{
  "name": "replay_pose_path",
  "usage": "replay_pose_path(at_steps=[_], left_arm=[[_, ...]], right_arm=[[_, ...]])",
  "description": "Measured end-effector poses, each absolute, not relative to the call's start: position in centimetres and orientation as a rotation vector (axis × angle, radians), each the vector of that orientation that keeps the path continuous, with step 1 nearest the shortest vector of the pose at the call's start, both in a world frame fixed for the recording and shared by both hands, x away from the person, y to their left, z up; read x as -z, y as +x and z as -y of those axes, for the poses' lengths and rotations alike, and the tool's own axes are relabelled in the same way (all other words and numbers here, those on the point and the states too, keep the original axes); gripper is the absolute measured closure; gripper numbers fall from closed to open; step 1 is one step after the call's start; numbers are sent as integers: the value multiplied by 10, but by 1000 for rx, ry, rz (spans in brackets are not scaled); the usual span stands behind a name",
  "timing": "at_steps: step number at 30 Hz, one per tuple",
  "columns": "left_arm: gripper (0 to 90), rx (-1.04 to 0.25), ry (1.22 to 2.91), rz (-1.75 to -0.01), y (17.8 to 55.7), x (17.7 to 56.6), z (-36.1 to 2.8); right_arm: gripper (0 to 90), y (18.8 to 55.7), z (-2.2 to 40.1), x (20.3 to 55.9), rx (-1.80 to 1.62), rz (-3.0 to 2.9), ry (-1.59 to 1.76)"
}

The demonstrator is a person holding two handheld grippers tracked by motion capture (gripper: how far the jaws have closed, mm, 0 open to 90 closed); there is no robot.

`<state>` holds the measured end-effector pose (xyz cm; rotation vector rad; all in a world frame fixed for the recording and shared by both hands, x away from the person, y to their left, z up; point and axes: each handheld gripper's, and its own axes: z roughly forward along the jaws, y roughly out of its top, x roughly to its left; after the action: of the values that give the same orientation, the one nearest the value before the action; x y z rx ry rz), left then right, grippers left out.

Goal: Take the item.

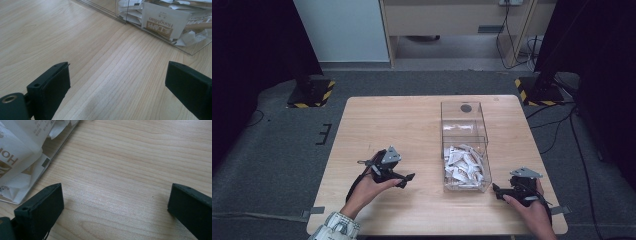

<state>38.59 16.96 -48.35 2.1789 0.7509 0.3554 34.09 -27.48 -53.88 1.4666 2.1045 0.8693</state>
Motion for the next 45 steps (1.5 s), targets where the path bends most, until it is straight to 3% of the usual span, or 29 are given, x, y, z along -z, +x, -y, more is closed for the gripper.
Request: replay_pose_path(at_steps=[27, 45], left_arm=[[74, -392, 2180, -612, 399, 424, -134], [130, -384, 2161, -576, 406, 410, -115]], right_arm=[[8, 341, 275, 539, -871, -2107, 1470], [8, 340, 275, 539, -872, -2109, 1467]])
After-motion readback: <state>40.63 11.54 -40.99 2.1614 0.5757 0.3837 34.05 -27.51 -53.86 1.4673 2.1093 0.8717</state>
